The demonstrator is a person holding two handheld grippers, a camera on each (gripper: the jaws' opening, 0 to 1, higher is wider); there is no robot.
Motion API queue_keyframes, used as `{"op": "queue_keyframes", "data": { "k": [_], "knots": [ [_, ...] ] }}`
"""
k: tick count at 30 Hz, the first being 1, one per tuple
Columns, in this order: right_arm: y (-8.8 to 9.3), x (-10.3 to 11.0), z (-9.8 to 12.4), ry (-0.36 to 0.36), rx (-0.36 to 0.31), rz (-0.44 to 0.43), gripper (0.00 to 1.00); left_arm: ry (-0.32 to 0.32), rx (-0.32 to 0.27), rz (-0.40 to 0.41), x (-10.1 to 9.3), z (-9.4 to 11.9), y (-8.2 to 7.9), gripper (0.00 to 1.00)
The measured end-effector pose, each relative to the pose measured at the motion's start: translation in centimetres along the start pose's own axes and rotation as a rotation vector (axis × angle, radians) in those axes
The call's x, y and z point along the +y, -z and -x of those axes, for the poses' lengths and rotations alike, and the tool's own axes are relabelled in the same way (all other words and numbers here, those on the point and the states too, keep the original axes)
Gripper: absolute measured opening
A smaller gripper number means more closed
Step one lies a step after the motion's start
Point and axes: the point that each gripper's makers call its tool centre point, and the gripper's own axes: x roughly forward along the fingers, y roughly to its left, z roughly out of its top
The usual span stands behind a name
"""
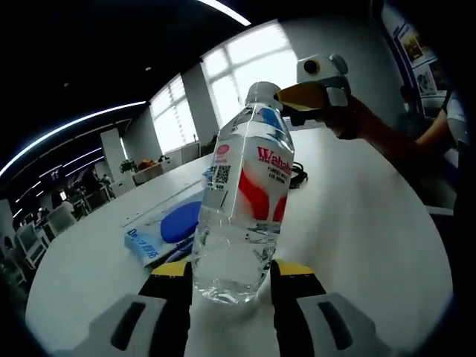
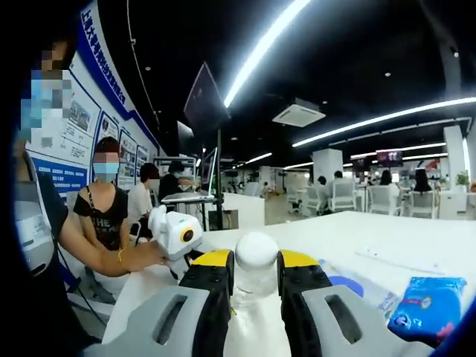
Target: Arrange the tabletop items into an orderly group along one side of the table until the central work area is clear of visible clutter.
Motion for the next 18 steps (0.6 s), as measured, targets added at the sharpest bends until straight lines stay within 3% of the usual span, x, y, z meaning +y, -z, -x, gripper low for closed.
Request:
{"op": "queue_keyframes", "data": {
  "k": [18],
  "knots": [
    [-1.3, 0.8, -4.3, -0.039, -0.03, 0.011, 0.21, -0.029, 0.031, 0.003, 0.4, 0.0, 0.7, 0.4]
  ]
}}
